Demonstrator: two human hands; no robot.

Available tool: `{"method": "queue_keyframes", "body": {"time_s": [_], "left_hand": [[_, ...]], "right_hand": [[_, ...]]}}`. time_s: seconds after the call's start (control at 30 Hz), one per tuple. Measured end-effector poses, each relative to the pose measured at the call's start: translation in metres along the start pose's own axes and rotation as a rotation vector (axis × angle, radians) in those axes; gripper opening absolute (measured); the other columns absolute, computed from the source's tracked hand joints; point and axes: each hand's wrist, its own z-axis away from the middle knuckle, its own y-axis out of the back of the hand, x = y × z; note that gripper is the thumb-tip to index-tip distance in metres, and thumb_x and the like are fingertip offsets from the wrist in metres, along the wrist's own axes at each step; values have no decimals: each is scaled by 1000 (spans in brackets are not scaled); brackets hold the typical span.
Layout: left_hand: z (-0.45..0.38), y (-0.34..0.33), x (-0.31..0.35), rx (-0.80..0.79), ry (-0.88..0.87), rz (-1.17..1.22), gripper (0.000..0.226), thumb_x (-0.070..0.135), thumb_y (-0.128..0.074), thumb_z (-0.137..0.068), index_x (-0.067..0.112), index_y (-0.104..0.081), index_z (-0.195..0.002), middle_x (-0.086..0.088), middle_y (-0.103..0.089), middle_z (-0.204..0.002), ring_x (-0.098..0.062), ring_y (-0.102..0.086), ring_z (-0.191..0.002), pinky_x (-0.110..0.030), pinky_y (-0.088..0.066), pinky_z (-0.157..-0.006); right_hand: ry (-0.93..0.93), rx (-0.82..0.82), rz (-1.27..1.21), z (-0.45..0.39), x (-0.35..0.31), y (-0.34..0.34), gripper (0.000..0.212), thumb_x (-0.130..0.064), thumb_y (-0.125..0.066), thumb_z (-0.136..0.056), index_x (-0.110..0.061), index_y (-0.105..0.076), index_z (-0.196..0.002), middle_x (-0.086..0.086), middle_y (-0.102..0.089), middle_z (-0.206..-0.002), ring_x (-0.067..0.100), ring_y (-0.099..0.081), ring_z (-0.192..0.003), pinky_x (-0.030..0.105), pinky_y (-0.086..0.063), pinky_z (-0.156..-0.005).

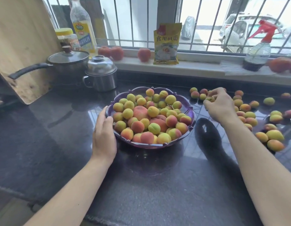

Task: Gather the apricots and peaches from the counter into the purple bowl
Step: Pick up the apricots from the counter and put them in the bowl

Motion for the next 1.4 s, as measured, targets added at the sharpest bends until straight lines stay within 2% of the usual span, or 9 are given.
{"method": "queue_keyframes", "body": {"time_s": [0.07,0.2,0.3,0.43,0.67,0.8,1.17,1.3,1.4], "left_hand": [[0,0,0,-1,1,-9,62,52,-39,-87,38,-59,-144,16,-65,-142,-13,-56,-138,-51,-40,-121],[1,0,1,-8,7,-4,63,55,-40,-85,40,-60,-143,16,-66,-141,-14,-56,-138,-51,-41,-121],[2,-1,3,-5,8,-4,64,56,-40,-85,40,-59,-144,15,-65,-142,-13,-56,-138,-51,-41,-121],[4,0,5,-1,15,-4,63,54,-40,-87,39,-59,-144,15,-65,-142,-14,-57,-137,-51,-41,-120],[5,0,8,-17,22,-22,57,51,-39,-90,40,-59,-142,14,-66,-140,-15,-58,-135,-53,-43,-119],[6,-1,10,-16,38,-28,58,50,-39,-91,39,-58,-145,13,-65,-141,-15,-57,-135,-52,-43,-119],[12,-1,21,-25,62,-74,60,48,-36,-93,38,-54,-149,13,-62,-145,-13,-55,-137,-48,-40,-121],[15,-2,25,-53,67,-123,66,51,-29,-95,36,-47,-157,11,-56,-154,-14,-49,-143,-47,-36,-125],[11,-5,27,-96,64,-175,69,47,-27,-94,32,-45,-159,7,-53,-158,-17,-47,-146,-47,-34,-126]], "right_hand": [[-14,-108,-215,3,-22,15,30,-17,-71,-92,-21,-57,-119,5,-68,-105,25,-71,-91,39,-59,-81],[227,-400,-265,34,-76,38,29,-19,-74,-92,-21,-66,-120,-1,-71,-102,12,-72,-87,15,-53,-65],[389,-577,-244,56,-99,34,27,-13,-76,-88,-26,-72,-111,-8,-73,-102,12,-71,-93,30,-61,-81],[433,-683,-284,67,-109,21,24,-10,-76,-88,-28,-75,-102,-9,-71,-108,14,-72,-94,35,-63,-81],[554,-533,-3,78,-109,-8,33,-34,-82,-81,-31,-70,-112,-20,-63,-97,1,-63,-87,26,-56,-80],[643,-510,89,80,-109,-13,31,-40,-80,-82,-29,-72,-110,-13,-64,-99,1,-60,-88,16,-49,-76],[598,-449,66,79,-110,-2,19,-42,-71,-90,-25,-73,-96,-14,-69,-89,9,-64,-87,35,-54,-83],[404,-133,-104,60,-85,34,14,-29,-63,-98,-19,-73,-99,-7,-71,-88,14,-66,-85,38,-55,-82],[259,20,-14,65,-41,50,13,-20,-62,-98,-13,-73,-100,-2,-68,-86,22,-63,-82,30,-45,-70]]}}
